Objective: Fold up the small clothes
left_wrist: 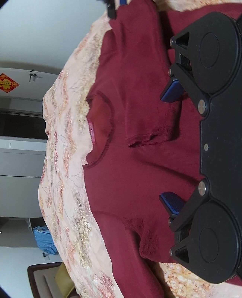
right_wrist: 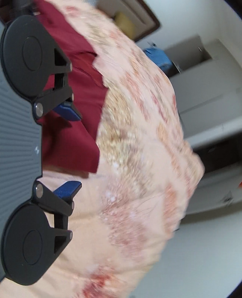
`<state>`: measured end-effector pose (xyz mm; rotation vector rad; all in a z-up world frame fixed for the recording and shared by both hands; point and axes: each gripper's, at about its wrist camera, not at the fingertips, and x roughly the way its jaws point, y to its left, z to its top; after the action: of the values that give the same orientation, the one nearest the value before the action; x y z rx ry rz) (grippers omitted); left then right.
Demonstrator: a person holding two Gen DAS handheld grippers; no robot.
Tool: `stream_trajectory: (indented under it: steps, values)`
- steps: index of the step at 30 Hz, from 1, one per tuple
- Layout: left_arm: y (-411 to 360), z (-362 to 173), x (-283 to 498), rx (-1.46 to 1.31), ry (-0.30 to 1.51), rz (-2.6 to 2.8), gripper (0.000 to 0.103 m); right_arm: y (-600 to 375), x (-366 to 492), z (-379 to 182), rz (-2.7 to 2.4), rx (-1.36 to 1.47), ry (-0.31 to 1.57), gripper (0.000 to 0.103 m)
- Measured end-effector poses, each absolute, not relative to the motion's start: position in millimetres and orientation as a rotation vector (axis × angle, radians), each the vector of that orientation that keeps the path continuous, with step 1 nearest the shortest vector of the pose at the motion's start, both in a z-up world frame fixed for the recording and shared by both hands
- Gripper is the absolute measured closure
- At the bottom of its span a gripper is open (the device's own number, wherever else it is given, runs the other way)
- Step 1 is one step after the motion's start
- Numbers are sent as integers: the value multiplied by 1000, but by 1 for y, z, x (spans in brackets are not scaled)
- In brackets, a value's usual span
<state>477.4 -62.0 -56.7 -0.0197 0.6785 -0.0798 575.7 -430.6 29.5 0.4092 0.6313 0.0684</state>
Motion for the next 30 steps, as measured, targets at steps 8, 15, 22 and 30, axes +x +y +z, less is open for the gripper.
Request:
stream_trajectory:
  steps: [8,15,22,30]
  values:
    - [-61,-62,478,-38,674,-86,0,-419,577,35,129,269,490,92]
    - [-66,-67,478,-16,668,-72,0,-386,565,25,71,-111,502,86]
    - [-64,-71,478,-43,665,-79,0,-419,508,28,62,-27,469,38]
    - [-67,-71,479,-22,664,-70,0,-400,451,9,127,-91,507,33]
